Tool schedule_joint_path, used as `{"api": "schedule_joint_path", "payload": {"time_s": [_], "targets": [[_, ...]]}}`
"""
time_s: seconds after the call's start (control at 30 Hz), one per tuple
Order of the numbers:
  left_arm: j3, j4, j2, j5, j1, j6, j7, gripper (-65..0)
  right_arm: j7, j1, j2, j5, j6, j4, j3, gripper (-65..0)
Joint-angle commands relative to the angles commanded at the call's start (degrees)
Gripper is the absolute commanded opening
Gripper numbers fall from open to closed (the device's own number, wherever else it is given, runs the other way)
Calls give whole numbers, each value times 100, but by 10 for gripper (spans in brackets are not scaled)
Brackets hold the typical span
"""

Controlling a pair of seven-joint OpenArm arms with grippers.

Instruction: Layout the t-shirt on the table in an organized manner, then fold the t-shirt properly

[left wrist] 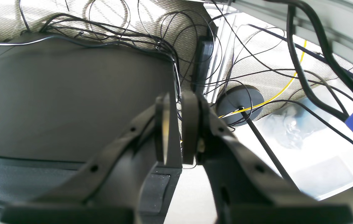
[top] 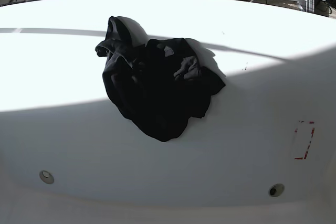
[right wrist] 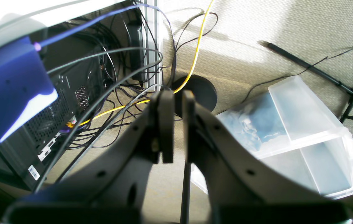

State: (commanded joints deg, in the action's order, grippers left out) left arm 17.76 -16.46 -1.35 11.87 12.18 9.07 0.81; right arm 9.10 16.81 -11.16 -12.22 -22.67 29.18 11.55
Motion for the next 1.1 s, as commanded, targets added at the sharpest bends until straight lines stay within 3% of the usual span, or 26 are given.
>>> {"api": "schedule_joint_path", "payload": {"time_s": [0.6, 0.67, 1.0, 1.1], "targets": [[-14, -11, -14, 12, 0, -7, -22, -584, -32, 40, 8, 23, -15, 12, 5, -603], [-20, -31, -15, 8, 57, 4, 8, -581, -24, 37, 30, 30, -91, -21, -12, -597], [-16, -101, -16, 5, 85, 4, -23, -581, -31, 71, 41, 38, -31, -20, -24, -595], [-15, -350, -1, 22, 194, -15, -73, -581, -58, 82, 68, 32, 115, 45, -9, -595]]}}
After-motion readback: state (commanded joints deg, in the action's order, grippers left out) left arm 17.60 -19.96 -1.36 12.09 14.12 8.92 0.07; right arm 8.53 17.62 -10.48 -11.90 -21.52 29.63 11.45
